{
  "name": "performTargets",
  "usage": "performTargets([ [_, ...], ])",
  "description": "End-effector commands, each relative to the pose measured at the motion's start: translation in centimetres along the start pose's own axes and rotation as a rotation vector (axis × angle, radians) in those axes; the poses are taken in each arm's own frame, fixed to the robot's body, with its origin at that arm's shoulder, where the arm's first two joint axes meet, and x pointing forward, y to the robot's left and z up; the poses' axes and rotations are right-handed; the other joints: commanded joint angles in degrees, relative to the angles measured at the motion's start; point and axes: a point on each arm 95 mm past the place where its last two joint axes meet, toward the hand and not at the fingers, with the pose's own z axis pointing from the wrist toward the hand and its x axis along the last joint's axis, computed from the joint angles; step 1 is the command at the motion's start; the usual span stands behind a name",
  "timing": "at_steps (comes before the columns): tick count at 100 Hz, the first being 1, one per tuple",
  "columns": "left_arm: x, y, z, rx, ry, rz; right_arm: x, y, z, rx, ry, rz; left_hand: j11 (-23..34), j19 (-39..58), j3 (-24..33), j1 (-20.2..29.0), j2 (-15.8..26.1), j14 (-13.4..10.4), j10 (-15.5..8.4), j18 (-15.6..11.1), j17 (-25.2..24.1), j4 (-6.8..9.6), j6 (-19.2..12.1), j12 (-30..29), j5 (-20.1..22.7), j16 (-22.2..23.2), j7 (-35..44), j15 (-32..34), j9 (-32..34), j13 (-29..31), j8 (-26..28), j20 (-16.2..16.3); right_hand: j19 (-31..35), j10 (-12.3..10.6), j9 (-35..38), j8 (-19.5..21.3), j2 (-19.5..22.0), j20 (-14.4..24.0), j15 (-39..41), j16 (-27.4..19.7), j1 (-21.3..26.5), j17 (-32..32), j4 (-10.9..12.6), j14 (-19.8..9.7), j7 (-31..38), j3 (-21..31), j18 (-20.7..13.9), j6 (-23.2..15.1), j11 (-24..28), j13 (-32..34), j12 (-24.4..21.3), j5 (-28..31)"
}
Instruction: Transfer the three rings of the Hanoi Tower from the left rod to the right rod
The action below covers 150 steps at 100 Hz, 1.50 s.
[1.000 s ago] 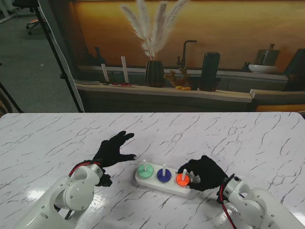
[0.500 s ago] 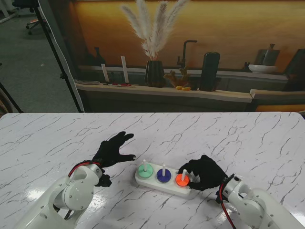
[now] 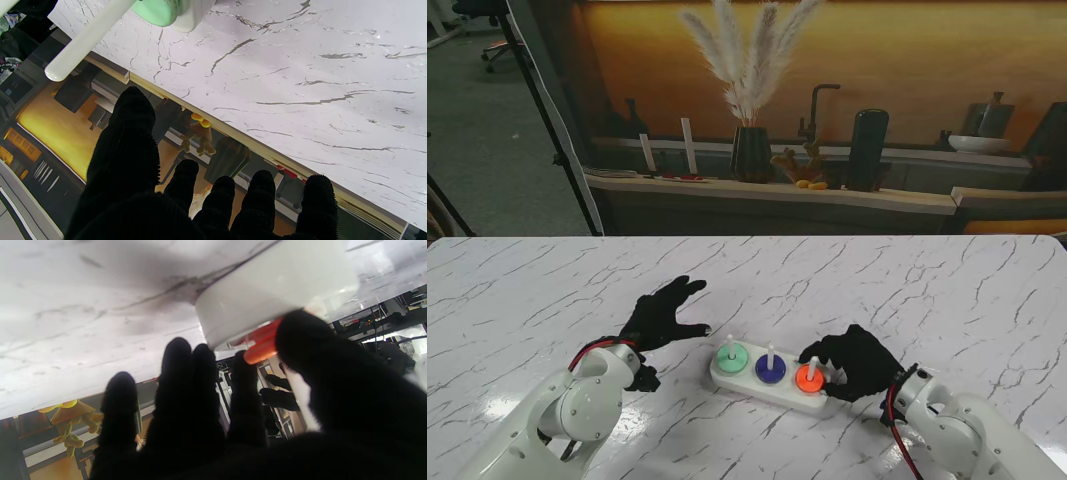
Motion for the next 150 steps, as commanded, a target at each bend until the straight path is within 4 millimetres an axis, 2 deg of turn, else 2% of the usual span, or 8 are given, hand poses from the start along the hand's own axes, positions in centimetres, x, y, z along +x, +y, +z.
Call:
performTargets([
  [1, 0.22, 0.41, -0.14, -0.017, 0.012, -0.012, 0.63, -0.87, -0.08, 0.023, 0.007, 0.011, 0.1, 0.2, -2.0, -0.5, 1.8, -0.4, -0.1, 0.7, -0.9, -0.81, -0.4, 0.7, 0.5, 0.6, -0.1, -0.4, -0.1, 0.0, 0.7, -0.2, 0.1, -5.5, -1.1, -0.3, -3.3, 0.9, 1.6, 0.3, -1.0, -1.2, 2.7, -1.5, -1.1, 0.9, 7.1, -1.3, 2.0, -0.9, 0.1, -2.1],
  [26, 0.16, 0.39, -0.17, -0.017, 0.008, -0.013, 0.76, -0.87, -0.06, 0.033, 0.006, 0.012, 0.1, 0.2, -2.0, -0.6, 1.8, -0.4, -0.1, 0.7, -0.9, -0.87, -0.3, 0.7, 0.7, 0.6, 0.0, -0.4, -0.1, 0.0, 0.7, -0.2, -0.4, -4.8, -2.0, -0.6, -6.5, 1.3, 1.9, 0.6, -3.3, -2.0, 1.8, -1.3, -2.2, -0.3, 7.6, -2.2, 2.2, -1.7, 0.8, -3.5],
  [55, 0.15, 0.44, -0.18, -0.023, 0.005, -0.018, 0.93, -1.07, 0.10, 0.039, 0.003, 0.016, 0.1, 0.1, -2.0, -0.6, 2.0, -0.4, 0.0, 0.7, -0.9, -0.92, -0.2, 0.6, 0.8, 0.6, 0.0, -0.5, -0.1, -0.1, 0.7, -0.1, 0.4, -5.3, -0.8, -0.4, -7.5, 2.5, 3.5, 1.4, -2.9, -1.4, 1.5, -1.6, -2.3, 0.2, 7.7, -3.3, 3.2, -0.4, 2.0, -3.5],
  [78, 0.11, 0.42, -0.20, -0.023, 0.004, -0.020, 1.08, -1.23, 0.31, 0.028, -0.001, 0.023, 0.1, 0.0, -2.1, -0.6, 2.1, -0.4, 0.0, 0.7, -0.9, -0.97, -0.2, 0.6, 0.7, 0.6, 0.0, -0.5, -0.2, -0.1, 0.7, -0.1, 2.2, -6.5, 1.4, 1.3, -4.4, 4.3, 7.5, 2.7, -1.4, -0.9, 2.0, -2.8, 0.6, -0.5, 7.0, -6.4, 6.0, 1.8, 4.2, 0.5],
  [96, 0.09, 0.42, -0.23, -0.021, 0.004, -0.023, 1.13, -1.34, 0.36, 0.022, -0.009, 0.029, 0.1, -0.1, -2.1, -0.8, 2.4, -0.4, -0.1, 0.6, -1.0, -1.03, -0.2, 0.6, 0.8, 0.6, 0.0, -0.5, -0.1, -0.1, 0.8, -0.1, 3.3, -7.3, 2.8, 2.7, -1.5, 5.0, 8.8, 3.0, 0.0, -0.2, 2.7, -3.4, 3.1, -0.1, 6.6, -8.2, 7.0, 3.1, 4.9, 5.7],
  [117, 0.07, 0.44, -0.24, -0.024, 0.004, -0.027, 1.18, -1.37, 0.37, 0.010, -0.017, 0.045, 0.1, -0.3, -2.2, -1.2, 2.8, -0.4, 0.0, 0.6, -1.1, -1.16, -0.2, 0.6, 0.8, 0.6, 0.0, -0.6, -0.2, -0.2, 0.8, -0.1, 3.9, -7.6, 3.5, 3.9, 1.6, 5.3, 9.4, 2.9, 0.5, 0.0, 3.2, -3.5, 4.9, 0.4, 6.3, -8.0, 7.4, 3.7, 4.9, 10.2],
  [150, 0.05, 0.55, -0.27, -0.032, 0.001, -0.034, 1.38, -0.65, 0.13, -0.033, -0.022, 0.076, 0.0, -0.9, -2.3, -1.4, 3.0, -0.4, 0.0, 0.6, -1.2, -1.30, -0.1, 0.6, 0.7, 0.5, -0.1, -0.7, -0.3, -0.4, 0.8, -0.2, 4.2, -7.7, 4.1, 3.5, 2.6, 5.4, 9.7, 2.7, 2.0, -0.1, 0.3, -3.6, 5.1, -0.5, 6.3, -8.2, 7.5, 4.0, 5.7, 11.4],
])
